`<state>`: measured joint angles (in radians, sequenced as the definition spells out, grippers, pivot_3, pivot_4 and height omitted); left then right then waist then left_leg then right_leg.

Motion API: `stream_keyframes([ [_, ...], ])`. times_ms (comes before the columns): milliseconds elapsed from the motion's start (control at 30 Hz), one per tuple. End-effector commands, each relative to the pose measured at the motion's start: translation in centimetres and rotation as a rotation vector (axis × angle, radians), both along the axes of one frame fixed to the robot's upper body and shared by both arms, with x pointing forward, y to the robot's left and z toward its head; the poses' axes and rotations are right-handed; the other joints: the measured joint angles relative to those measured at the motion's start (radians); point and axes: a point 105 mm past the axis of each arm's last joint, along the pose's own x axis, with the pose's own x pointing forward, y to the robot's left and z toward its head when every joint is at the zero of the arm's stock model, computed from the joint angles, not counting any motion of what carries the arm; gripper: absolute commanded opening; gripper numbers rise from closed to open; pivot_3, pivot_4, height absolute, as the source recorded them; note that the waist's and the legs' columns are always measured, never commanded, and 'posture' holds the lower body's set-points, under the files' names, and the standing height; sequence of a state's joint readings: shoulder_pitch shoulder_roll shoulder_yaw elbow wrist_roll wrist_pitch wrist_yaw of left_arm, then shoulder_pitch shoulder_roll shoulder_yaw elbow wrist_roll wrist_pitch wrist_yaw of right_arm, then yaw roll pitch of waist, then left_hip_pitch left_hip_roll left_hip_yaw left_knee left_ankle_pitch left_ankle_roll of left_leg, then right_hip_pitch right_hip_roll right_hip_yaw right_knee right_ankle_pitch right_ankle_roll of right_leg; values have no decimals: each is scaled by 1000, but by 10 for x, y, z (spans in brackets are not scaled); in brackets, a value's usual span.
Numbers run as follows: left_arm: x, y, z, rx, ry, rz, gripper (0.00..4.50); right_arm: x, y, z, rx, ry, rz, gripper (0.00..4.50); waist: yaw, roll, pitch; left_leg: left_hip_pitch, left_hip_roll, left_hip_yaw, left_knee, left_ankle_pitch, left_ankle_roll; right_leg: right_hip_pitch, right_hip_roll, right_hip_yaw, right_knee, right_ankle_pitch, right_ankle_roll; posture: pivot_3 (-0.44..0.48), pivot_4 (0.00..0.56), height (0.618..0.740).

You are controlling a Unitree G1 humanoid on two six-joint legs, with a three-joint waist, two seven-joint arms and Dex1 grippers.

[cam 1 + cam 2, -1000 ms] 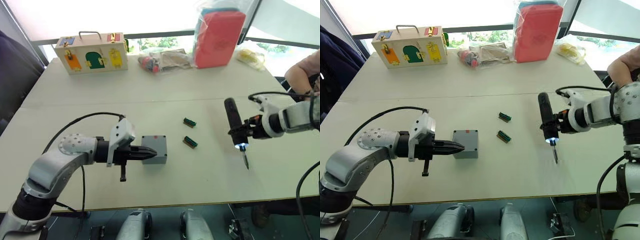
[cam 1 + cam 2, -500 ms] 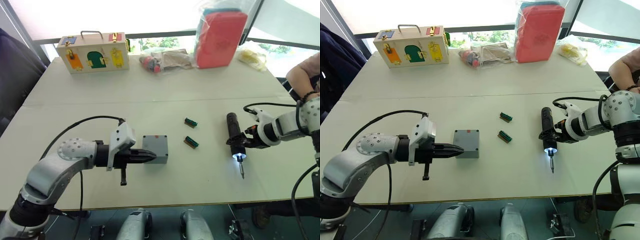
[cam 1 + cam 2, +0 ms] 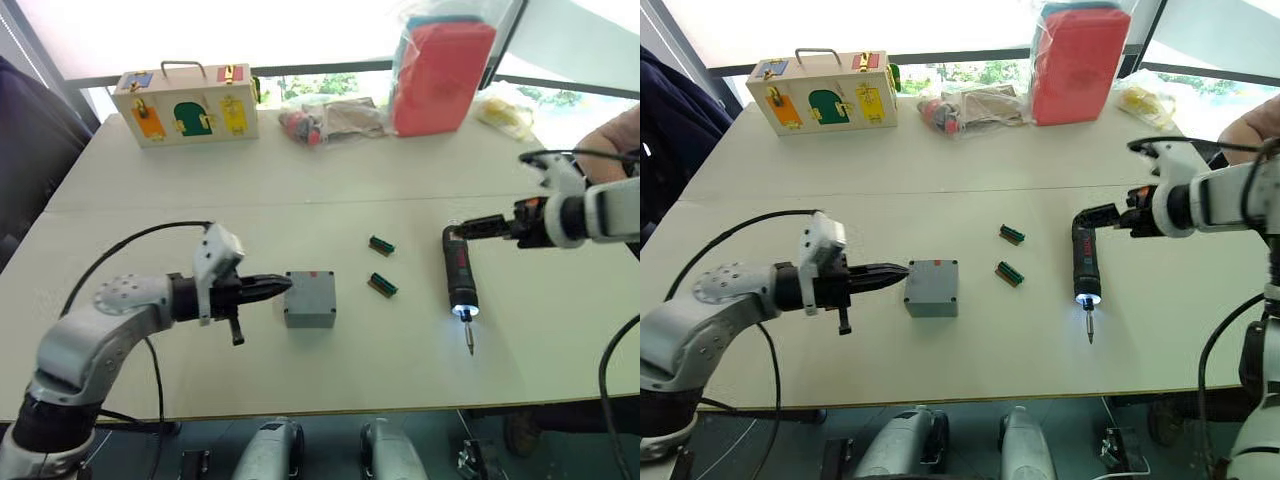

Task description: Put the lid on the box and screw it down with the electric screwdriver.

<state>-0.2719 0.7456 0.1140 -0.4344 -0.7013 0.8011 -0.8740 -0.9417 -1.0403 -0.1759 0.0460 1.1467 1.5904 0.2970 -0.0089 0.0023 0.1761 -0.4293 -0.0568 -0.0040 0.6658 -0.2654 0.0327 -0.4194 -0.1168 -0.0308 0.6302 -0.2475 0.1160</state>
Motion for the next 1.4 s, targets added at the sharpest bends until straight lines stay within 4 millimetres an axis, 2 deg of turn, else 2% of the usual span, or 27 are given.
stream_keyframes([
  [33,11,15,-9,85,-21,35,0,-27,49,8,-96,-244,282,4471,0,-1,-1,2,0,0,0,0,0,2,0,0,0,0,0,0,150,740],
  [133,14,17,-26,153,-7,28,0,-64,82,-38,-252,-229,571,4471,5,-1,-1,7,0,-1,0,-1,1,8,1,-1,-2,-1,0,0,150,740],
  [233,13,7,-33,154,-4,-1,0,-78,102,-73,-198,-176,687,4471,5,-3,1,5,-1,-1,1,-1,2,7,-1,-1,-2,0,1,0,150,740],
  [400,14,-4,-49,191,-1,-26,0,-67,111,-116,-250,-167,702,4471,12,-5,0,5,-1,-2,3,-1,2,7,-3,1,-2,0,1,0,150,740],
  [533,19,-10,-56,221,-17,-33,0,-60,116,-133,-257,-169,707,4471,20,-5,0,5,-1,-2,2,-1,0,6,-3,1,-2,0,1,0,150,740],
  [667,33,-13,-67,274,-48,-3,0,-48,116,-148,-340,-186,697,4471,23,-5,0,5,-1,-2,2,0,-1,6,-3,1,-1,1,0,0,150,740],
  [733,32,-16,-69,272,-41,-23,0,-48,117,-151,-342,-182,709,4471,22,-5,0,5,-1,-2,2,0,-1,6,-2,0,-2,1,0,0,150,740],
  [933,44,-21,-63,289,-93,-59,0,-50,137,-150,-288,-191,751,4471,21,-5,0,4,-1,-3,1,0,-1,5,-2,0,-1,1,0,0,150,740],
  [1033,51,-32,-59,276,-116,-100,0,-59,148,-145,-225,-169,770,4471,23,-5,0,4,-1,-3,2,0,-1,5,-2,-1,0,1,0,0,150,740],
  [1167,62,-41,-64,315,-139,-138,0,-67,155,-141,-181,-145,794,4471,24,-6,0,4,-2,-3,2,0,-1,5,-2,-1,0,1,0,0,150,740],
  [1300,78,-38,-67,371,-168,-109,0,-73,160,-134,-129,-133,801,4471,22,-6,0,4,-2,-3,2,0,-1,5,-2,-1,0,1,0,0,150,740],
  [1400,84,-25,-64,402,-181,-74,0,-75,148,-129,-177,-141,797,4471,20,-6,0,4,-2,-3,2,0,-1,5,-1,-1,0,1,0,0,150,740],
])
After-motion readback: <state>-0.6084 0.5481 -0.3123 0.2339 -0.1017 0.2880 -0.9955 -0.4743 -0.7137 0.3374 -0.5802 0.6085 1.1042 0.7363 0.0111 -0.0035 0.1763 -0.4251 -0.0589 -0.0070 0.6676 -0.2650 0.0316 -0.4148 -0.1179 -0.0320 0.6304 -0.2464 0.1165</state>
